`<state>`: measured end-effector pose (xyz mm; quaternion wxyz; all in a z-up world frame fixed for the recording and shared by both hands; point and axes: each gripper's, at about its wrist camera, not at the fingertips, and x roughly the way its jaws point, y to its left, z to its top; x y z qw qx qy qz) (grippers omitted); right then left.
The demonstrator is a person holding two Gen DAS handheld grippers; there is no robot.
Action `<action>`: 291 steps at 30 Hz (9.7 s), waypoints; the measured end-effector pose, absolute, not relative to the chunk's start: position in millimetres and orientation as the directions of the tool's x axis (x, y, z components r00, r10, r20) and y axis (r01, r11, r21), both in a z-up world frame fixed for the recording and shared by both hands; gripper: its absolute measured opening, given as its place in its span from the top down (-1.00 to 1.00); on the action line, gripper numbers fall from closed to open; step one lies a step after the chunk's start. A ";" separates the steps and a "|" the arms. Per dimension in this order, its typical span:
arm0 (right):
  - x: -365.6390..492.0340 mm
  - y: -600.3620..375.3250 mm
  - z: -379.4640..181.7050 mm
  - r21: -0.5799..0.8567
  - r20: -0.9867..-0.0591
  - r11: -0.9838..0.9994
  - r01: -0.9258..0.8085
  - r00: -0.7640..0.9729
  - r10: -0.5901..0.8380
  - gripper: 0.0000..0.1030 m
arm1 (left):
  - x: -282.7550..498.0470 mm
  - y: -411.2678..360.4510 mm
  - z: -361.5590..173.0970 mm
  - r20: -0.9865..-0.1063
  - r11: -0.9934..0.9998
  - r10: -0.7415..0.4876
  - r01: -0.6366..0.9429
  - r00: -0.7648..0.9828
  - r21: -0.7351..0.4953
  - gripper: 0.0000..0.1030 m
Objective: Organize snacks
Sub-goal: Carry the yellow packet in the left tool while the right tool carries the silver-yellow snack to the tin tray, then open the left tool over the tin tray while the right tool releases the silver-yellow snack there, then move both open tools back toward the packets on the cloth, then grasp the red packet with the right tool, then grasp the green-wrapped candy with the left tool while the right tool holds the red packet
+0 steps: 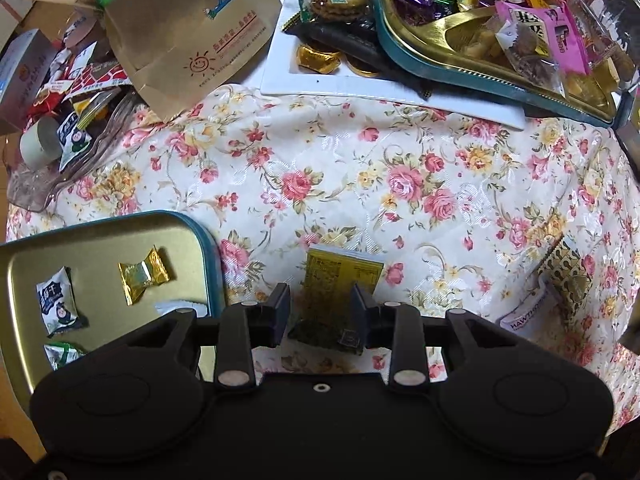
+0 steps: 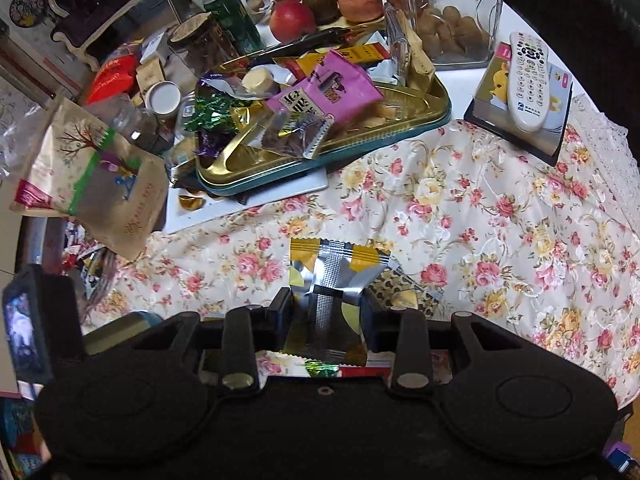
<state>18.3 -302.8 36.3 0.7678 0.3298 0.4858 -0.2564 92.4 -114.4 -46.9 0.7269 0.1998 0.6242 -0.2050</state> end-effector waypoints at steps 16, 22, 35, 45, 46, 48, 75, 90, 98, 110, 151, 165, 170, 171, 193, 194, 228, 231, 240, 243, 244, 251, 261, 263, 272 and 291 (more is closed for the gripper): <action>15.4 -296.6 38.8 0.274 -0.912 0.666 0.693 0.406 -0.047 0.28 | 94.4 -113.2 -73.0 -0.992 0.823 -0.024 0.566 0.124 0.051 0.13; 14.3 -298.2 39.2 0.276 -0.912 0.663 0.696 0.407 -0.047 0.28 | 98.3 -112.6 -77.0 -0.993 0.841 -0.041 0.541 0.108 0.024 0.07; 5.4 -303.6 41.7 0.283 -0.910 0.649 0.706 0.412 -0.051 0.28 | 90.9 -121.4 -85.4 -0.997 0.864 -0.028 0.504 0.078 0.016 -0.04; 0.7 -310.9 44.1 0.289 -0.908 0.627 0.724 0.415 -0.061 0.28 | 79.7 -129.9 -63.5 -0.998 0.910 -0.051 0.414 0.033 -0.033 0.08; 0.9 -311.0 44.0 0.290 -0.908 0.625 0.725 0.415 -0.060 0.28 | 78.7 -129.0 -55.0 -0.997 0.913 -0.061 0.406 0.040 -0.040 0.08; 1.6 -310.3 43.4 0.292 -0.909 0.624 0.725 0.414 -0.056 0.28 | 76.4 -126.3 -34.9 -0.995 0.919 -0.071 0.392 0.066 -0.040 0.08; 62.4 -231.1 25.3 0.227 -0.927 0.764 0.603 0.374 -0.020 0.28 | 134.9 9.4 46.6 -0.962 0.994 0.040 0.083 0.271 0.064 0.08; 108.8 -140.1 11.0 0.258 -0.930 0.856 0.448 0.356 0.093 0.28 | 158.8 85.7 62.8 -0.945 0.997 0.077 -0.045 0.317 0.066 0.07; 114.9 -114.5 7.1 0.270 -0.929 0.877 0.397 0.346 0.129 0.28 | 166.1 111.5 66.0 -0.926 0.984 0.173 -0.098 0.336 0.148 0.06; 126.1 -86.1 8.7 0.296 -0.918 0.897 0.327 0.358 0.172 0.28 | 169.6 129.0 71.4 -0.918 0.978 0.200 -0.132 0.341 0.164 0.06; 121.8 -54.4 26.1 0.341 -0.881 0.919 0.197 0.407 0.240 0.21 | 171.4 118.3 68.3 -0.943 0.992 0.114 -0.083 0.312 0.092 0.06; 116.9 -71.5 17.8 0.305 -0.913 0.915 0.265 0.353 0.202 0.21 | 165.6 93.6 65.3 -0.945 0.994 0.109 -0.020 0.309 0.108 0.06; 113.3 -82.1 17.5 0.298 -0.917 0.911 0.286 0.353 0.189 0.21 | 163.3 80.4 63.1 -0.945 0.993 0.109 0.011 0.309 0.118 0.06; 112.9 -84.3 17.3 0.297 -0.917 0.909 0.292 0.352 0.187 0.21 | 162.5 77.7 62.8 -0.945 0.993 0.108 0.019 0.309 0.119 0.06; 88.2 -152.5 14.4 0.237 -0.948 0.860 0.451 0.300 0.103 0.21 | 134.5 -5.8 51.6 -0.954 0.974 0.046 0.200 0.295 0.109 0.06; 86.7 -155.7 14.6 0.235 -0.949 0.857 0.458 0.300 0.100 0.21 | 132.4 -10.7 50.7 -0.956 0.972 0.042 0.209 0.291 0.106 0.06; 7.3 -275.1 -43.1 0.141 -0.988 0.713 0.687 0.138 0.063 0.21 | 49.3 -144.1 12.7 -0.991 0.841 -0.049 0.540 0.123 0.026 0.06; 5.3 -271.2 -51.1 0.138 -0.989 0.704 0.696 0.131 0.065 0.21 | 46.8 -147.5 13.6 -0.991 0.837 -0.057 0.548 0.119 0.018 0.06; 8.8 -261.1 -64.7 0.135 -0.990 0.689 0.713 0.127 0.063 0.20 | 48.7 -145.0 13.6 -0.991 0.840 -0.055 0.542 0.122 0.020 0.06; 11.9 -256.7 -67.5 0.106 -0.993 0.701 0.705 0.117 0.032 0.19 | 50.5 -142.7 14.4 -0.991 0.844 -0.058 0.537 0.123 0.017 0.06; 12.8 -255.9 -68.5 0.097 -0.993 0.705 0.703 0.113 0.025 0.18 | 50.8 -142.1 14.8 -0.991 0.844 -0.059 0.536 0.124 0.017 0.06; 17.5 -254.1 -77.3 0.073 -0.996 0.702 0.708 0.084 0.019 0.15 | 52.5 -137.8 14.8 -0.990 0.842 -0.053 0.539 0.130 0.026 0.06; 18.6 -251.2 -77.4 0.067 -0.997 0.740 0.670 0.073 0.024 0.31 | 52.7 -140.1 10.4 -0.990 0.836 -0.038 0.546 0.135 0.042 0.06; 13.9 -256.1 -70.1 0.069 -0.997 0.740 0.669 0.078 0.023 0.31 | 50.5 -143.4 7.5 -0.990 0.830 -0.032 0.555 0.134 0.048 0.06; -9.9 -307.8 -34.0 0.162 -0.987 0.563 0.810 0.138 0.085 0.31 | 33.5 -156.2 -4.7 -0.992 0.791 -0.004 0.607 0.124 0.073 0.06; -33.5 -332.2 13.5 0.229 -0.964 0.526 0.819 0.267 0.003 0.31 | -1.6 -185.6 -44.9 -0.997 0.713 0.056 0.697 0.055 0.079 0.07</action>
